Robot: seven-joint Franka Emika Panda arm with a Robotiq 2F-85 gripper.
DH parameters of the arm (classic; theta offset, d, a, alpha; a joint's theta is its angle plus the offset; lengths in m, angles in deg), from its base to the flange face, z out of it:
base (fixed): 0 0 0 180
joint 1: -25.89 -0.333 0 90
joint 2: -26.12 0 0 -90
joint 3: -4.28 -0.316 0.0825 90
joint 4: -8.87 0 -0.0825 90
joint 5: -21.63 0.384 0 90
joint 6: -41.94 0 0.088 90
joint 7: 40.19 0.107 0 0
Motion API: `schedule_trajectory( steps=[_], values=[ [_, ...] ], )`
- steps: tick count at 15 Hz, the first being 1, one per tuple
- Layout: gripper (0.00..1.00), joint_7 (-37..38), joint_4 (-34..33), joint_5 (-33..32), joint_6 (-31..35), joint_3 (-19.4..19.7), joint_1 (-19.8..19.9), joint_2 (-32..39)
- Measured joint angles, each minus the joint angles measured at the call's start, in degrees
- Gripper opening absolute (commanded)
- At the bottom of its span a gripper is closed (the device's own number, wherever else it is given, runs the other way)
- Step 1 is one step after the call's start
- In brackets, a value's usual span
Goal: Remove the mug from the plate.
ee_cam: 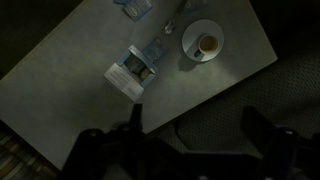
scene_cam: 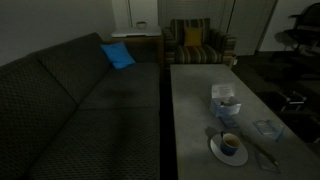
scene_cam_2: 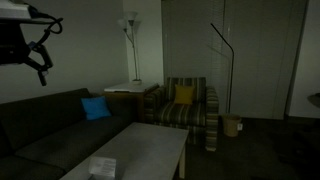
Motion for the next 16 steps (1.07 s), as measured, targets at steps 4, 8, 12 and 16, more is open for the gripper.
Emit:
schedule_trajectory(
  steps=[4, 8, 12, 16],
  values=[
    [1.00, 1.03, -1.10, -7.90, 1.53, -0.12, -1.46, 2.75],
    [1.00, 0.32, -5.49, -11.42, 2.58, -0.99, -2.62, 8.62],
    [1.00, -1.95, -11.49, -11.43, 3.16, -2.17, -2.63, 15.81],
    [1.00, -3.57, -17.52, -11.43, 3.08, -2.77, -2.63, 22.78]
  ],
)
